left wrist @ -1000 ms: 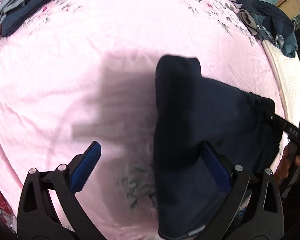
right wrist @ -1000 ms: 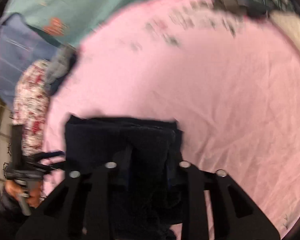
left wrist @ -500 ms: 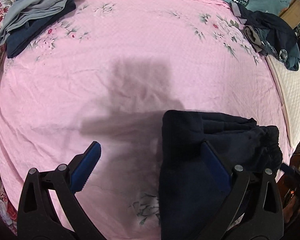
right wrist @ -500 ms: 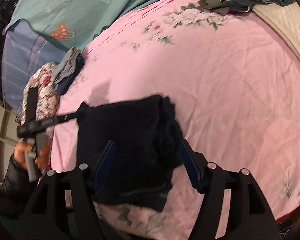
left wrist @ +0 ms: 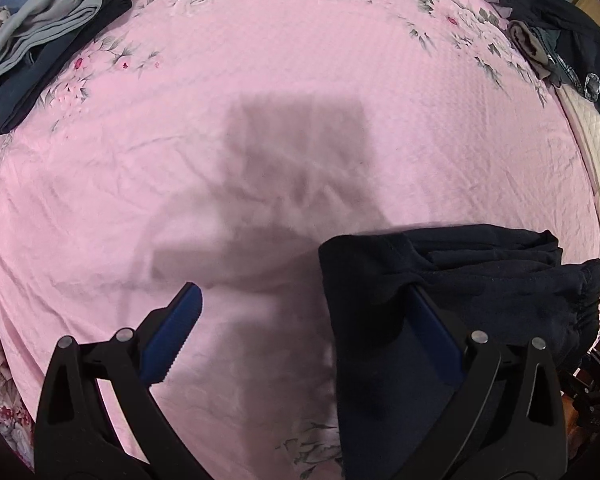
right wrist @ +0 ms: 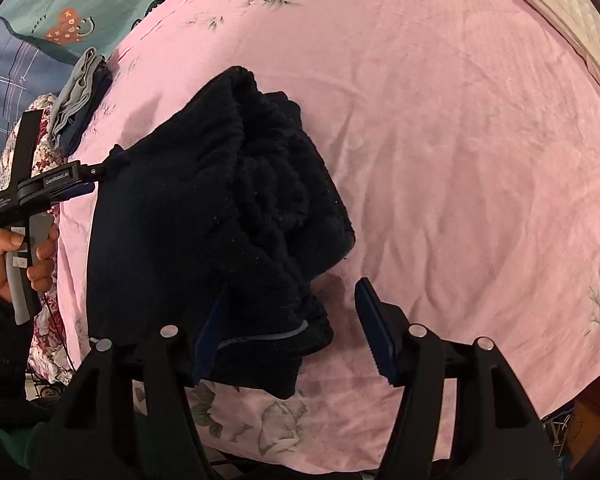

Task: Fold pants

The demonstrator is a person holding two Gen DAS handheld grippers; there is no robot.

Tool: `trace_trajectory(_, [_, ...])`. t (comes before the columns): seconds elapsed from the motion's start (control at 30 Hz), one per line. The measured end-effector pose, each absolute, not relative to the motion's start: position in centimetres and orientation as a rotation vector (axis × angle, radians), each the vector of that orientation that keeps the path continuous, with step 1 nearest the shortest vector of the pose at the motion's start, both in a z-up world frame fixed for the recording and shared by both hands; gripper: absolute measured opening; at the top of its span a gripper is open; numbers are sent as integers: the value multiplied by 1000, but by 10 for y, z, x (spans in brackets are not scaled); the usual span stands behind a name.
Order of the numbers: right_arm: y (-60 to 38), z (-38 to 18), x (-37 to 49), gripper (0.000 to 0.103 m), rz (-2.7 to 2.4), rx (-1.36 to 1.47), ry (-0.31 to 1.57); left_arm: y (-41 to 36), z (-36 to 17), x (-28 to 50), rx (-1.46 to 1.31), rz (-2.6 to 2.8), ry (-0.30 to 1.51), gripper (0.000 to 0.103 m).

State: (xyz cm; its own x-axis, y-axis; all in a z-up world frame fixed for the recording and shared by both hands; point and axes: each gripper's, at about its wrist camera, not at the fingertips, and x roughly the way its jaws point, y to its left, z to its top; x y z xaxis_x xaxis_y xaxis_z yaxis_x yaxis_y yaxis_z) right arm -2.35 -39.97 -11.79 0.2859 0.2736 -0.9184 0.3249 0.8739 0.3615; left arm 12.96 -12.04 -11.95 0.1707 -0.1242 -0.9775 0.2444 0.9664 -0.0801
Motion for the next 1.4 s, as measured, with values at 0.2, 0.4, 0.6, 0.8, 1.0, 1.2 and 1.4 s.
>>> trace_trajectory(0.2, [-390, -71, -18, 66, 2, 428, 1212, -112, -95, 118, 82, -282, 1343, 101])
trace_trajectory(0.4, [-372, -30, 16, 66, 83, 339, 1056, -103, -84, 99, 67, -290, 1332, 101])
trace_trajectory(0.6, [-331, -64, 81, 66, 227, 293, 1097, -84, -84, 72, 74, -243, 1329, 101])
trace_trajectory(0.8, [-304, -111, 114, 63, 256, 178, 1228, -81, -96, 14, 93, -266, 1328, 101])
trace_trajectory(1.0, [-303, -94, 123, 59, 381, 220, 1238, -73, -111, -22, 7, -184, 1366, 101])
trace_trajectory(1.2, [-246, -79, 160, 65, 610, 39, 1210, -72, -104, -48, -27, -125, 1364, 101])
trace_trajectory(1.4, [-204, -133, 188, 46, 702, -52, 1342, -77, -113, -65, -44, -83, 1386, 101])
